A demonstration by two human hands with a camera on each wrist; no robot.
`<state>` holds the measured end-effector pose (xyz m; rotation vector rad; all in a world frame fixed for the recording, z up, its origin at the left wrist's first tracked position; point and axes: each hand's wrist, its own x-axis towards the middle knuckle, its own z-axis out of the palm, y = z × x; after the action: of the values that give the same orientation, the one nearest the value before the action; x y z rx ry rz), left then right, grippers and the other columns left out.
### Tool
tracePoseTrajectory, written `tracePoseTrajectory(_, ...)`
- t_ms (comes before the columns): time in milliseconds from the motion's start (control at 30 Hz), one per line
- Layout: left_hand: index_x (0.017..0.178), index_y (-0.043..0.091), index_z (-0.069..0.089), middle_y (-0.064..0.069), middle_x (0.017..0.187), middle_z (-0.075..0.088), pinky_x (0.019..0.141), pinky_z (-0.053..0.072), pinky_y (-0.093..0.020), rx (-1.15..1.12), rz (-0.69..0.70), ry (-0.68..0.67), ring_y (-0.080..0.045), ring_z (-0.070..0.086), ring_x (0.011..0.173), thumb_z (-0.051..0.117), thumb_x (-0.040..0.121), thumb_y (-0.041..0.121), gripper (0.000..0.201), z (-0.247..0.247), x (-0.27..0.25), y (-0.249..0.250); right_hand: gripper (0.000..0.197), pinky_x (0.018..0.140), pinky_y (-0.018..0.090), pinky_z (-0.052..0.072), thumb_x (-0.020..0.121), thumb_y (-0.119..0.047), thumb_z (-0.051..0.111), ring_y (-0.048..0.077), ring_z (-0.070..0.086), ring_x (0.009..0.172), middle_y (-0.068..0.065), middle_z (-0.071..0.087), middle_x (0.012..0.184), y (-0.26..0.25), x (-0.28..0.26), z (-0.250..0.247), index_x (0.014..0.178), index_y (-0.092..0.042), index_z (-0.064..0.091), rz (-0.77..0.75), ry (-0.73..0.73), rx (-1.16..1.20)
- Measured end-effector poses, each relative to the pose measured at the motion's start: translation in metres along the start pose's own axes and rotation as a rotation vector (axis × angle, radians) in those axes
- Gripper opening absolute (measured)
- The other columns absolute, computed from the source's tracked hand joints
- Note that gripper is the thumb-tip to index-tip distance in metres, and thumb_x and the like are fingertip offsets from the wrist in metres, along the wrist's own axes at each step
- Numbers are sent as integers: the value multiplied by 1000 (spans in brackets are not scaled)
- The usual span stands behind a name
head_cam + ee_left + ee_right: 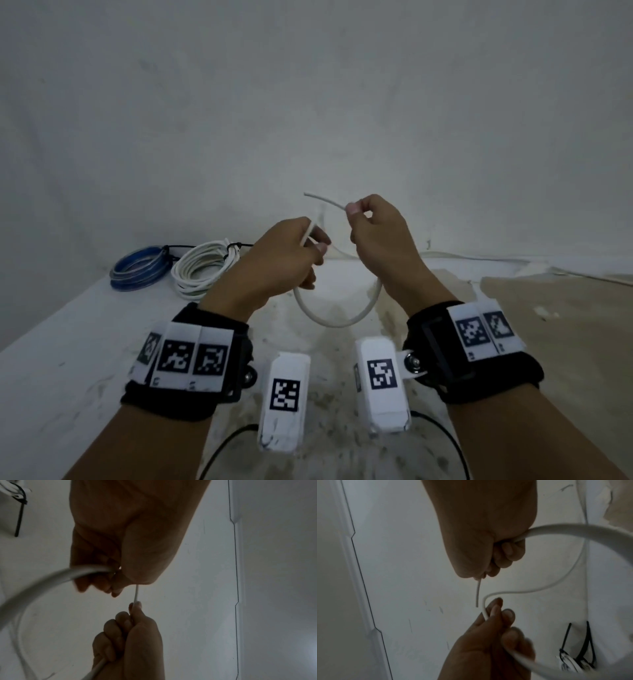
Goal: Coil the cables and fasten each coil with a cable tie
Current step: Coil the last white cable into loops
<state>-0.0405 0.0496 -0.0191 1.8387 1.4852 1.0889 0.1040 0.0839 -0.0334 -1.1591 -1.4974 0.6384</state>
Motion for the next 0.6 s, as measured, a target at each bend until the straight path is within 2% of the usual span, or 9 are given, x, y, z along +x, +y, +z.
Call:
tracePoseTrajectory(100,90,20,68,0,79,62,61,51,-29,76,93,110,-10,56,65,51,99,14,20,-8,-1,0,13,40,20,29,102,-29,46,7,37,42,-6,50,57,-10,-4,-6,96,-21,55,27,-109,174)
tracePoseTrajectory(167,97,22,72,3,78,61,71,50,-32,112,134,104,-10,55,68,49,101,18,24,-10,-2,3,12,39,20,27,103,-27,44,5,34,40,-7,46,54,-18,-9,-6,101,-21,55,28,-198,226)
tracePoseTrajectory(267,103,24,72,3,77,60,66,45,-30,142,156,57,-9,50,61,46,102,22,26,-12,-6,5,14,39,18,30,104,-25,42,0,42,40,-8,49,63,-27,-16,-6,114,-21,52,-13,-231,179)
tracePoseTrajectory(367,100,25,72,4,75,59,61,39,-24,107,161,24,0,45,52,46,102,23,27,-15,-7,5,19,42,20,32,105,-25,40,-3,49,42,-8,49,69,-32,-18,-11,119,-20,51,-48,-280,160)
tracePoseTrajectory(500,96,20,71,5,71,57,58,36,-24,69,144,-13,0,44,51,49,101,22,22,-12,-9,7,26,44,25,36,105,-30,38,12,42,53,0,51,74,-26,-13,-11,95,-15,57,-37,-250,-58)
tracePoseTrajectory(600,97,16,66,4,69,55,54,44,-27,12,149,28,-8,47,53,57,97,25,13,-10,-9,11,32,52,27,31,104,-28,39,13,39,56,0,49,71,-21,-8,-12,76,-18,53,-28,-107,-31)
